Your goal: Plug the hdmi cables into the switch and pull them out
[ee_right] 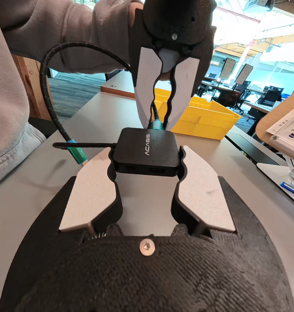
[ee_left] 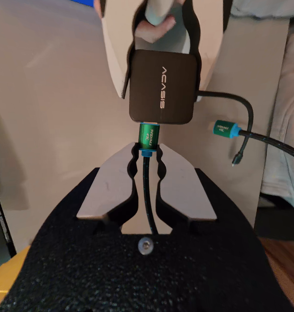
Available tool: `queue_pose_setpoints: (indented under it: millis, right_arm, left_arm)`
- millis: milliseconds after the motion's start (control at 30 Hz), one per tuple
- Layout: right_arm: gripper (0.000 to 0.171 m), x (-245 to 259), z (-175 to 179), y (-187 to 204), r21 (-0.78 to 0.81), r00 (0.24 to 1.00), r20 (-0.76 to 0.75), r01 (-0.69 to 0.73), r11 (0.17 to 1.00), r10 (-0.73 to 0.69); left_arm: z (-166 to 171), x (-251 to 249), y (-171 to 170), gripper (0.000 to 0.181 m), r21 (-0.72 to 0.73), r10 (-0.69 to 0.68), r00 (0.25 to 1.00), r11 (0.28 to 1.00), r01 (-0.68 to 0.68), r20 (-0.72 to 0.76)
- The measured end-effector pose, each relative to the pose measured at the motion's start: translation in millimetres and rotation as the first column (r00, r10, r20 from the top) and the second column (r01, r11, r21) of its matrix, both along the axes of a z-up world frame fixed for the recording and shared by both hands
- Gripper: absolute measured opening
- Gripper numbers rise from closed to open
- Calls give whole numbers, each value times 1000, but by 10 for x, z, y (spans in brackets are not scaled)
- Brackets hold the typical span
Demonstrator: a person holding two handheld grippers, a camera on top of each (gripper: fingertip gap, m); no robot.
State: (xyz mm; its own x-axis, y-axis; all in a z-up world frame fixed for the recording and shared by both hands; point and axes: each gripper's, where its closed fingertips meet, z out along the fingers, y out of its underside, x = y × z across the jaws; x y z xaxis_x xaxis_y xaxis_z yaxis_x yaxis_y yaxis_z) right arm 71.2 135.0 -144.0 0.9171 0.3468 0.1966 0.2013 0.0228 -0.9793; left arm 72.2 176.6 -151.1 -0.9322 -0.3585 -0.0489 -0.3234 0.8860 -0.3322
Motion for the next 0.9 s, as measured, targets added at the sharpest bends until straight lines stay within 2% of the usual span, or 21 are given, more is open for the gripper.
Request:
queue_pose_setpoints:
  millis: [33, 100, 233, 367, 500, 600, 800, 900]
  right_arm:
    - [73, 32, 13, -16, 6, 1000, -11, 11, 1000, -11]
    - [73, 95, 38, -21, 18, 999, -40, 37, 999, -37]
    - [73, 31, -21, -2, -10, 1000, -31, 1, 1000, -1]
    - [73, -8, -1, -46, -8, 998, -54, -39, 999, 38]
    - [73, 13, 32, -24, 15, 1000, -30, -9, 1000, 9]
    - [73, -42, 69, -51, 36, 998, -30, -46, 998, 47]
    - [73, -111, 117, -66, 53, 992, -79, -94, 994, 98]
    - [73, -102, 126, -52, 57, 996, -45, -70, 996, 72]
  left_arm:
    - [21, 32, -21, 20, -26, 39, 999, 999, -39, 15]
    - [54, 65, -38, 20, -44, 75, 997, 996, -74, 30]
    - [-60, -4, -8, 19, 60, 2, 1000, 998, -2, 15]
    - [-70, -43, -61, 19, 12, -7, 1000, 1000, 8, -18]
    - [-18, -15, -38, 20, 15, -27, 999, 1000, 27, 17]
    - [36, -86, -89, 21, -33, -87, 996, 996, 88, 11]
    - [87, -151, -97, 20, 26, -98, 995, 995, 99, -10]
    - [102, -133, -93, 20, 58, -80, 997, 995, 79, 12]
